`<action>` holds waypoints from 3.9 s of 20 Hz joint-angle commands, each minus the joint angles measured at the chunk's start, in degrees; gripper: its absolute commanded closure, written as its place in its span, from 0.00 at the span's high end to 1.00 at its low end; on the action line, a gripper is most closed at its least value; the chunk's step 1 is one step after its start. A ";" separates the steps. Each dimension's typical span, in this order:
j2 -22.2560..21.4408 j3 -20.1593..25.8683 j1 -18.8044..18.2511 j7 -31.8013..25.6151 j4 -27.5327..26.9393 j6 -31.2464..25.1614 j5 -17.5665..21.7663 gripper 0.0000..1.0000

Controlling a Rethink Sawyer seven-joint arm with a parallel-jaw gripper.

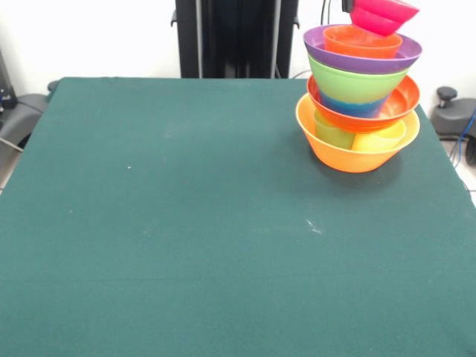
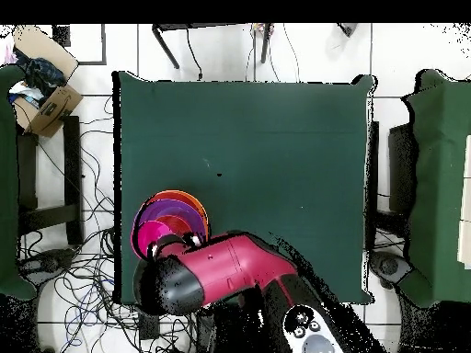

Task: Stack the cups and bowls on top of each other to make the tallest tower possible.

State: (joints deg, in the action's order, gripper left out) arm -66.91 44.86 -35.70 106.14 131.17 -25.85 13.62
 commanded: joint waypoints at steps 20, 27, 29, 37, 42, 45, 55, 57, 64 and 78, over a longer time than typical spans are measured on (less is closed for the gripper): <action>4.90 -5.26 0.42 2.39 -3.98 -3.19 2.63 1.00; 5.53 -5.69 0.98 2.48 -3.63 -2.19 2.74 1.00; 5.76 -5.75 1.03 2.57 -3.56 -1.73 2.76 1.00; 1.13 -1.51 -2.82 -0.55 -1.33 -4.86 -2.40 1.00; 1.00 -0.25 -6.02 -3.70 -3.05 -7.39 -2.87 1.00; 2.32 -0.78 -7.20 -4.88 -5.44 -9.11 -1.66 1.00; 7.49 -1.49 -9.59 -7.55 -14.22 -14.54 1.74 1.00; 9.22 -2.28 -9.41 -7.60 -16.38 -14.91 3.25 1.00; 15.52 -4.74 -7.79 -7.72 -25.54 -18.02 7.75 1.00; 28.40 -3.03 -5.50 -14.58 -44.59 -26.37 12.45 1.00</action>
State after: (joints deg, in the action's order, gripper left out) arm -45.46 42.79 -42.89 106.14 96.54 -43.30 21.06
